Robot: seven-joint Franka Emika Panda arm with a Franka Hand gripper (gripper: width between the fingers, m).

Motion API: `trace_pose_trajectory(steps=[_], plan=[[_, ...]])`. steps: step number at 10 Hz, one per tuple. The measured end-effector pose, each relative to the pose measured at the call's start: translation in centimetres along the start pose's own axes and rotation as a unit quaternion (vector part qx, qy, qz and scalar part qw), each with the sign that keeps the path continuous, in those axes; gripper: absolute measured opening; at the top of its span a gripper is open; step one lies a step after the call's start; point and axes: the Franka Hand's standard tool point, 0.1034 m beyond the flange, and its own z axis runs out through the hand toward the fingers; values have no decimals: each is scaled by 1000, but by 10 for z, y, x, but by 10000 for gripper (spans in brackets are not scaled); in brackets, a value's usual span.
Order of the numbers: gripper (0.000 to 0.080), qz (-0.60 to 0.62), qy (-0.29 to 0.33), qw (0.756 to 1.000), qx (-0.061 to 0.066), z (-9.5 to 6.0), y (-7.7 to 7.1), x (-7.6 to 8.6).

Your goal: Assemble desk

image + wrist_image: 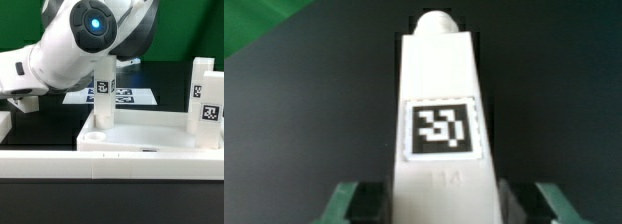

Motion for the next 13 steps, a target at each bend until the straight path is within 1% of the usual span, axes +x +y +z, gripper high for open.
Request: trace_pose_trajectory(steps=[2, 3, 4, 6, 8, 9, 12, 13], plan=[[288, 1, 0, 1000, 1, 1, 1, -1], [288, 1, 0, 1000, 0, -1, 2, -1], [288, 2, 1, 1000, 3, -5, 2, -5], [288, 4, -10, 1000, 24, -18, 4, -25], [288, 9, -20, 999, 42, -30, 0, -42], [288, 10, -17, 999, 43, -34, 0, -44], [288, 10, -2, 999, 38, -34, 3, -41], [288, 12, 19, 999, 40, -39, 5, -40]])
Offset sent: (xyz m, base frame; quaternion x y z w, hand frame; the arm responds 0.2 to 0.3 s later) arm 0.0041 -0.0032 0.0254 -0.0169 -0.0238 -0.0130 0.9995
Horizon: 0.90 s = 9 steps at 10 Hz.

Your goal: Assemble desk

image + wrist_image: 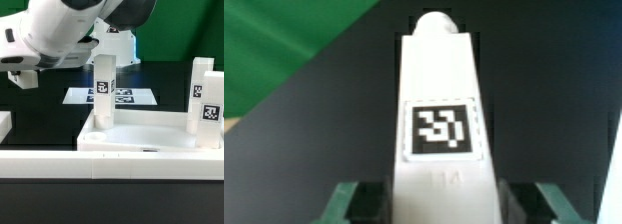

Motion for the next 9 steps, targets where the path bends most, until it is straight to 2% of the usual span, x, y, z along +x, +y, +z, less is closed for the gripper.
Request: trace_pose_trajectory(steps=[1, 2, 3, 4, 5, 7, 8, 9], plan=[[288, 11, 19, 1000, 21, -16, -2, -6], [288, 26, 58, 997, 48, -34, -2, -8], [289, 46, 94, 992, 66, -50, -1, -11], [289, 64, 114, 988, 76, -59, -2, -10], [289, 71, 164, 982, 53, -69, 4, 0], [289, 67, 219, 973, 43, -68, 5, 0], [289, 67, 256, 964, 34, -70, 8, 3], [289, 73, 284, 955, 40, -72, 6, 2]])
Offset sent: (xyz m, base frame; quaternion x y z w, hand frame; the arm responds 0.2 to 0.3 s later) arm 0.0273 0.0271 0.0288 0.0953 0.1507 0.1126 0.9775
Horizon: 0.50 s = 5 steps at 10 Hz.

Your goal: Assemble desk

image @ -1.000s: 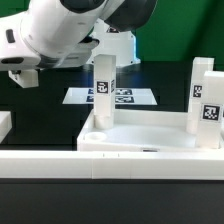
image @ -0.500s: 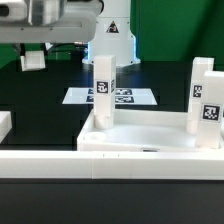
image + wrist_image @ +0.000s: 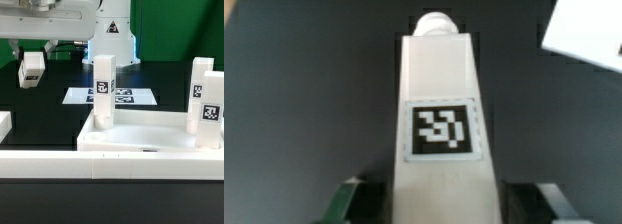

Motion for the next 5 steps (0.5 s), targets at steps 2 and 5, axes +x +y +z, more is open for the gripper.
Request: trace_pose_trajectory(steps=[2, 5], plan=[[289, 45, 44, 997, 43, -19, -7, 14], [289, 49, 128, 991, 4, -24, 1, 28]])
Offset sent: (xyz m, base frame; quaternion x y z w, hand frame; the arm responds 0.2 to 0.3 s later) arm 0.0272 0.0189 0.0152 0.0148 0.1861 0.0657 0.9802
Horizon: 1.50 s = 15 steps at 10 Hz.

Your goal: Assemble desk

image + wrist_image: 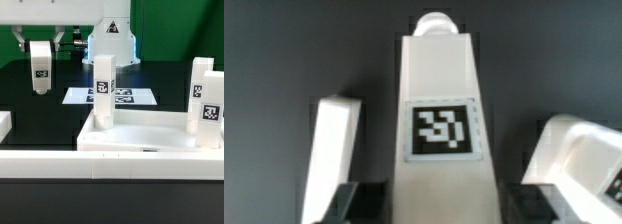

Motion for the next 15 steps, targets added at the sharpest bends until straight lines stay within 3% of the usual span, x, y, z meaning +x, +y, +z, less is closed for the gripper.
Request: trace_pose_trajectory(steps=[3, 4, 5, 6, 7, 10, 11, 12, 13, 14, 15], plan=[[289, 3, 73, 997, -21, -1, 9, -3], [289, 20, 106, 994, -18, -10, 4, 6], [289, 34, 106, 994, -1, -18, -5, 16], [289, 37, 122, 992, -7, -32, -6, 39], [289, 31, 138, 990, -20, -38, -6, 52], [289, 32, 131, 991, -18, -32, -6, 46], [289, 30, 139, 990, -25, -33, -3, 46], [289, 35, 136, 990, -13, -35, -8, 46], [289, 40, 161, 986, -12, -44, -10, 55], [289, 38, 206, 977, -28, -52, -7, 66], [289, 43, 222, 974, -33, -55, -11, 72]])
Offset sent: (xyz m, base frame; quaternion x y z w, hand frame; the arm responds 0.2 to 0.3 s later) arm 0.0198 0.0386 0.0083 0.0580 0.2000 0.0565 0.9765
